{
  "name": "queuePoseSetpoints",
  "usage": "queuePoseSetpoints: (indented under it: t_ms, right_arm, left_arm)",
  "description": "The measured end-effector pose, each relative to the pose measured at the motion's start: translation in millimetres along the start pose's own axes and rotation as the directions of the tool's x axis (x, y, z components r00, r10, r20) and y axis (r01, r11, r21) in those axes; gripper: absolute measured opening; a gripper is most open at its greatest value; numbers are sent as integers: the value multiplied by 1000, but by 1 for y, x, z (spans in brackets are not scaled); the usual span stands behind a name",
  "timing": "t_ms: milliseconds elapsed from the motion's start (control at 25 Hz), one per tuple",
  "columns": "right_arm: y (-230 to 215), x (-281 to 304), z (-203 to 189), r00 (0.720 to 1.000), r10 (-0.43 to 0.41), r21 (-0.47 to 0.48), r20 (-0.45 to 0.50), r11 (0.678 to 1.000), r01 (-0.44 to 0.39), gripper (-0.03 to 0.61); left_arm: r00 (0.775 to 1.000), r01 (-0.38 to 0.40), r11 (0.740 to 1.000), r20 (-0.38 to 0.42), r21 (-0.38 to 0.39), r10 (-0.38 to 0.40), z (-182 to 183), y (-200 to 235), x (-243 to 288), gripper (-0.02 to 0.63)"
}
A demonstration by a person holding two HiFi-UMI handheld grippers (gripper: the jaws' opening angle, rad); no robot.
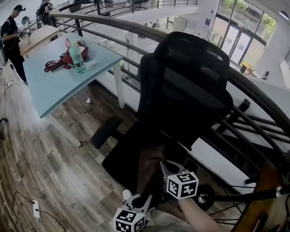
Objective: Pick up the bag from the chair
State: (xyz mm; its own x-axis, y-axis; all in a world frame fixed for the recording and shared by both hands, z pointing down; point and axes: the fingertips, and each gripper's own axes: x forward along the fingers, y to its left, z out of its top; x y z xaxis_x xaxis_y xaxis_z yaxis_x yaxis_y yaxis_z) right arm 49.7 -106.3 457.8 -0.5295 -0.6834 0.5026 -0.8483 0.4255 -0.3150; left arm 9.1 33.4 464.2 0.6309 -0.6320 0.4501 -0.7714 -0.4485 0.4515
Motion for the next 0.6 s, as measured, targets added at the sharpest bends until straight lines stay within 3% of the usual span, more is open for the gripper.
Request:
queuePoseSetpoints:
  t_ms: [600]
  right_arm:
    - [20, -24, 33, 996, 18, -32, 84, 999, -15, 8]
  left_arm:
    - [998, 28, 997, 63, 71, -32, 35, -12, -28, 18]
